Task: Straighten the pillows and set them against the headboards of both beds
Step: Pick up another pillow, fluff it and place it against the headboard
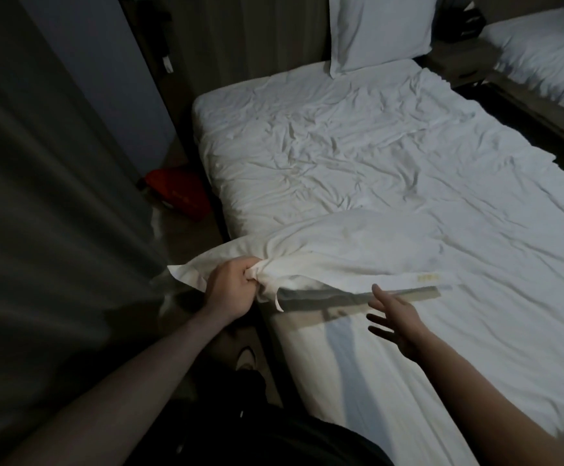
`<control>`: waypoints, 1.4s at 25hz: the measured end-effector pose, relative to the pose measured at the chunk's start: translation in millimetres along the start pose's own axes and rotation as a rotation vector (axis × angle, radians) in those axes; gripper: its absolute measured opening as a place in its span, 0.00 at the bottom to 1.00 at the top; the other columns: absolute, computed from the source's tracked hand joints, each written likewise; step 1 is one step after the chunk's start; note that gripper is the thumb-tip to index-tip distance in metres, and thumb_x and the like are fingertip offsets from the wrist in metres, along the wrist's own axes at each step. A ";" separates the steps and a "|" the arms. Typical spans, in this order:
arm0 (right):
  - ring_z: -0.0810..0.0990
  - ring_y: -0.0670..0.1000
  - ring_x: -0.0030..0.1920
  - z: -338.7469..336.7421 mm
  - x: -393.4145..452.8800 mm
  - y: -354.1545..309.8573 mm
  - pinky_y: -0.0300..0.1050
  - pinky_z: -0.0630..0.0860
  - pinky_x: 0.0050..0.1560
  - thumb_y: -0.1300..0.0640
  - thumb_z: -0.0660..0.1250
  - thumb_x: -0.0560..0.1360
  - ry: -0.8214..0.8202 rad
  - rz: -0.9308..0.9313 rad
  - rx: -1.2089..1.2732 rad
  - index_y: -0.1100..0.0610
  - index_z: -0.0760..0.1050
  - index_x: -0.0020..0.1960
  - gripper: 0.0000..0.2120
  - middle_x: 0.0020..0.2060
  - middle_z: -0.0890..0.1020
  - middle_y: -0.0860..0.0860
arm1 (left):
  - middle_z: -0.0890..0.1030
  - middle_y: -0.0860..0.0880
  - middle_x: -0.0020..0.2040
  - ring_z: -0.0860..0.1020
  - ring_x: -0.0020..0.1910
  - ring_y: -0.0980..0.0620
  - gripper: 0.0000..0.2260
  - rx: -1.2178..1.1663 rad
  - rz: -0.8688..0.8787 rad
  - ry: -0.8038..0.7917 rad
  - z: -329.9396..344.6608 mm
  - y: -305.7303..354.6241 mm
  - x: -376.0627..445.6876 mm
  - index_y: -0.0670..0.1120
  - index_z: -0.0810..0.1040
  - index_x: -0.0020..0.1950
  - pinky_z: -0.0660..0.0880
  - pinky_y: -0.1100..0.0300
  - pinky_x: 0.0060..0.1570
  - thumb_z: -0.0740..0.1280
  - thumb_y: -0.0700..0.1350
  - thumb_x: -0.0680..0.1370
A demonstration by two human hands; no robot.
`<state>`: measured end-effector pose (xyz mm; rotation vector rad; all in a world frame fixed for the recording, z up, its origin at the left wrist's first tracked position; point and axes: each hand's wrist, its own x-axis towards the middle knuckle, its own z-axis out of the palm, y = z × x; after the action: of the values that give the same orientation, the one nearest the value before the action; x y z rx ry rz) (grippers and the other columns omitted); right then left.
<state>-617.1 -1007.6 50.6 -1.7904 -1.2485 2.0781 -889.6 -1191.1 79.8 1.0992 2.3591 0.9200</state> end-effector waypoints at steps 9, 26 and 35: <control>0.78 0.51 0.27 144.8 95.5 -66.0 0.38 0.75 0.20 0.57 0.71 0.77 0.168 0.209 0.250 0.60 0.76 0.52 0.09 0.34 0.78 0.54 | 0.84 0.54 0.38 0.83 0.41 0.52 0.12 -0.037 0.090 -0.148 -73.0 -69.7 58.2 0.48 0.83 0.42 0.80 0.50 0.40 0.65 0.37 0.64; 0.64 0.50 0.24 290.8 112.4 -327.5 0.39 0.59 0.25 0.65 0.62 0.73 0.293 -0.599 -0.104 0.60 0.69 0.32 0.11 0.23 0.67 0.52 | 0.61 0.46 0.81 0.61 0.80 0.51 0.37 0.218 0.441 -0.712 -109.0 -54.9 245.5 0.50 0.67 0.77 0.65 0.58 0.76 0.78 0.52 0.71; 0.71 0.49 0.30 310.8 176.9 -460.4 0.46 0.66 0.35 0.60 0.66 0.71 0.123 -0.834 -0.264 0.64 0.71 0.31 0.12 0.27 0.72 0.51 | 0.73 0.47 0.69 0.76 0.65 0.52 0.24 0.274 0.370 -0.191 -254.8 -18.5 470.6 0.46 0.77 0.67 0.71 0.59 0.69 0.77 0.46 0.73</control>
<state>-1123.4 -759.3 198.6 -1.1187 -1.8656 1.3591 -1338.6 -935.1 219.7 1.6933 2.2071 0.5776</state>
